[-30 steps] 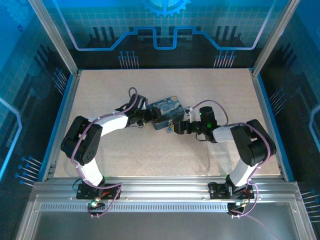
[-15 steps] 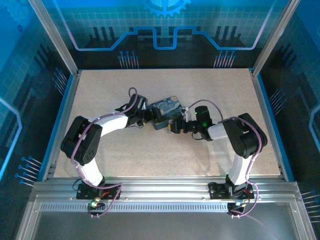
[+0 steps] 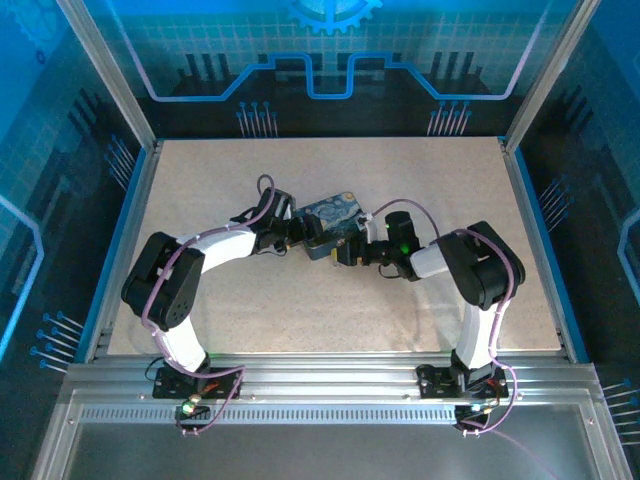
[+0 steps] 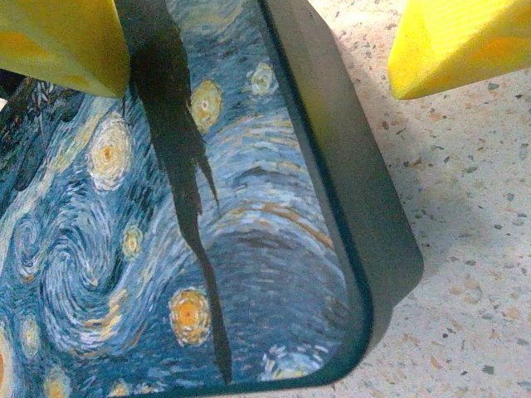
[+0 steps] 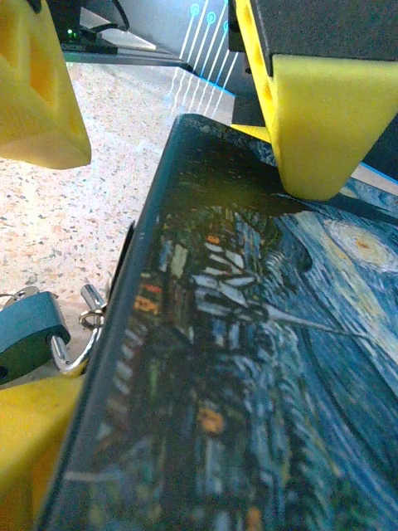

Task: Unlock a padlock with a key

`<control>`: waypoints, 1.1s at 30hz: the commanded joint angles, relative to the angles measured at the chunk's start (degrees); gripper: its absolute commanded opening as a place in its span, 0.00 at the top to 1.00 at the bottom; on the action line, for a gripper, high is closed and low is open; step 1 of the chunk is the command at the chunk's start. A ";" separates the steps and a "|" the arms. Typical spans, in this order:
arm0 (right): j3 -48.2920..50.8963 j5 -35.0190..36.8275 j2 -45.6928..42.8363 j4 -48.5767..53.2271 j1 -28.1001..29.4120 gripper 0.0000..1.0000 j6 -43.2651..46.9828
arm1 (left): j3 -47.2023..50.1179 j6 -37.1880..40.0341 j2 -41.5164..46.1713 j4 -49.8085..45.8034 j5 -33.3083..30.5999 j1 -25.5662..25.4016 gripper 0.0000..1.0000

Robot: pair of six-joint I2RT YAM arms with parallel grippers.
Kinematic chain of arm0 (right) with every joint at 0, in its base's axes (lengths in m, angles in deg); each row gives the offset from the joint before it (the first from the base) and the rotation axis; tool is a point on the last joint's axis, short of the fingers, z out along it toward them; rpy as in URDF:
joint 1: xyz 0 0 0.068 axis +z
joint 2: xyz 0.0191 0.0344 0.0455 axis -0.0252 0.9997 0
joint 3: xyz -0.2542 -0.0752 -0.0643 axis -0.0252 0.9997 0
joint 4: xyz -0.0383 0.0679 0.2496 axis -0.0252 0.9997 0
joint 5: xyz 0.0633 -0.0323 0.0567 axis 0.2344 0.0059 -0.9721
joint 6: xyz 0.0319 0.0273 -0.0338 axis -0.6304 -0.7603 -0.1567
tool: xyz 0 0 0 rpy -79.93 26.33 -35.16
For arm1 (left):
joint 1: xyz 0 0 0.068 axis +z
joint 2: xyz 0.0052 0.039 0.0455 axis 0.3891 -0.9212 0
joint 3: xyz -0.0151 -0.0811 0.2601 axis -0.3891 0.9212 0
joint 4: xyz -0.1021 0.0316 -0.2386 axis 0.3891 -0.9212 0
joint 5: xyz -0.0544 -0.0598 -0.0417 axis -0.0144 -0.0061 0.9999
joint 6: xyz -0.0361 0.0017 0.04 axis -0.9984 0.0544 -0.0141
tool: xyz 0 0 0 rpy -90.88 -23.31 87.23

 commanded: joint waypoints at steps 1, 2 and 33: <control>-0.75 -1.76 1.01 -1.96 0.63 0.34 -0.33 | 2.36 -0.07 -0.53 -7.22 -1.21 -1.02 0.18; -0.71 -1.77 1.01 -1.98 0.64 0.35 -0.31 | 2.33 -0.03 -0.54 -7.17 -1.11 -1.02 0.18; 0.39 0.62 -0.48 2.08 -0.24 0.71 1.81 | 2.74 0.04 0.17 -7.41 -1.54 -1.02 0.18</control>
